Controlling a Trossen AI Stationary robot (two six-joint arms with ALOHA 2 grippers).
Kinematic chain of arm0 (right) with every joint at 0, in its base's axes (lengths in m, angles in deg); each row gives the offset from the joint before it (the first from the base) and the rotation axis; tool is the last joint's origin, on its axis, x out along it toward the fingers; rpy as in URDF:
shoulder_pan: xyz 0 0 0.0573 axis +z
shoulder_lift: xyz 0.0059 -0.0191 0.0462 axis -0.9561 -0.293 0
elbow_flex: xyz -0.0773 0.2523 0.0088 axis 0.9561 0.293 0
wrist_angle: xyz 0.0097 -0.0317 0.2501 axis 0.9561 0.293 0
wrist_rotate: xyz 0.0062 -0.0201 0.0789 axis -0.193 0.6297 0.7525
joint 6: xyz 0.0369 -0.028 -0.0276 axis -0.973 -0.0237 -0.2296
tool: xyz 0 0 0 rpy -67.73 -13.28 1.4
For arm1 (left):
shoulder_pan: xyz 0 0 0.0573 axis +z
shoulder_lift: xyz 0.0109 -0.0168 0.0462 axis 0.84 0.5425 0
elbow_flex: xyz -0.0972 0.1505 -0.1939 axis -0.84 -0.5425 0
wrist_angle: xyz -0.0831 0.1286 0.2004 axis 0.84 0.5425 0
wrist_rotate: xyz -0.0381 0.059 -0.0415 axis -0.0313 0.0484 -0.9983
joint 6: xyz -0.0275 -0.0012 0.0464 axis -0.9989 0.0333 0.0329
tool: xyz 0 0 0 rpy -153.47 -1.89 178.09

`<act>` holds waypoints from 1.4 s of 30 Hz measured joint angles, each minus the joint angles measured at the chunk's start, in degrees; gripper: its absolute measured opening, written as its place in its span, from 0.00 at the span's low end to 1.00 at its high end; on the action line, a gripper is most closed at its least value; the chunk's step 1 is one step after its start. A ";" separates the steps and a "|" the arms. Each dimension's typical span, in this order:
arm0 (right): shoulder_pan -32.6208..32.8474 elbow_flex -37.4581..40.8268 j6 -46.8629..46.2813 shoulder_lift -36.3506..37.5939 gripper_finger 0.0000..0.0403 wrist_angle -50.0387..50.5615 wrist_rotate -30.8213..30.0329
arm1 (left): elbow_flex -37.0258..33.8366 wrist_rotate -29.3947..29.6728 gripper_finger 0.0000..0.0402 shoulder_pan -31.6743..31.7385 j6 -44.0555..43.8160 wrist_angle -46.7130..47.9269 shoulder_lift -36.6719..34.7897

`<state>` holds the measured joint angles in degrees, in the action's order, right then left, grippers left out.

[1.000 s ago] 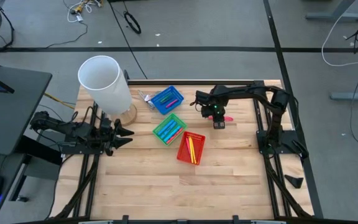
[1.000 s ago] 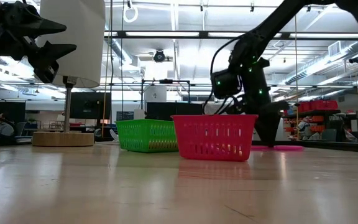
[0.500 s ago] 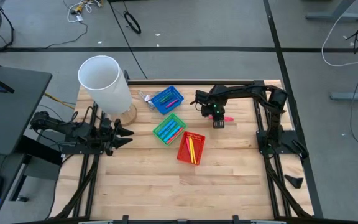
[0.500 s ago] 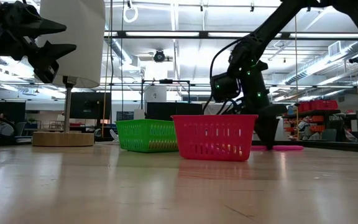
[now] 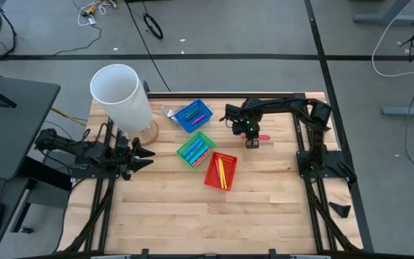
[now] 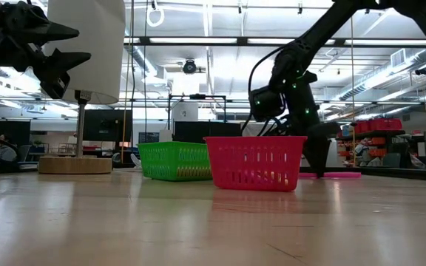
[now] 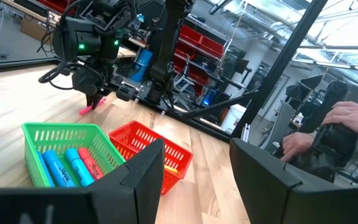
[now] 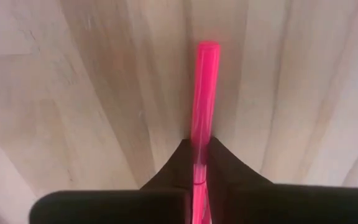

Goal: Pick & Place Markers
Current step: Put the pink pen into the red bin

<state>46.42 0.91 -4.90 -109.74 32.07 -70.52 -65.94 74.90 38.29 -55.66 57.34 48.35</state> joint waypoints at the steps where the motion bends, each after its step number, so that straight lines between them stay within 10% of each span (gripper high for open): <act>1: 0.01 -0.53 -0.04 0.00 0.03 1.17 -0.13 | 0.02 0.00 0.47 -0.02 0.00 0.00 0.00; 42: 5.97 -11.78 40.91 11.31 0.03 15.74 -12.82 | 0.02 0.00 0.47 -0.02 0.00 -0.02 0.01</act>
<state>52.39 -10.87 36.01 -98.43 47.81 -83.34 -65.92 74.90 38.27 -55.66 57.32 48.36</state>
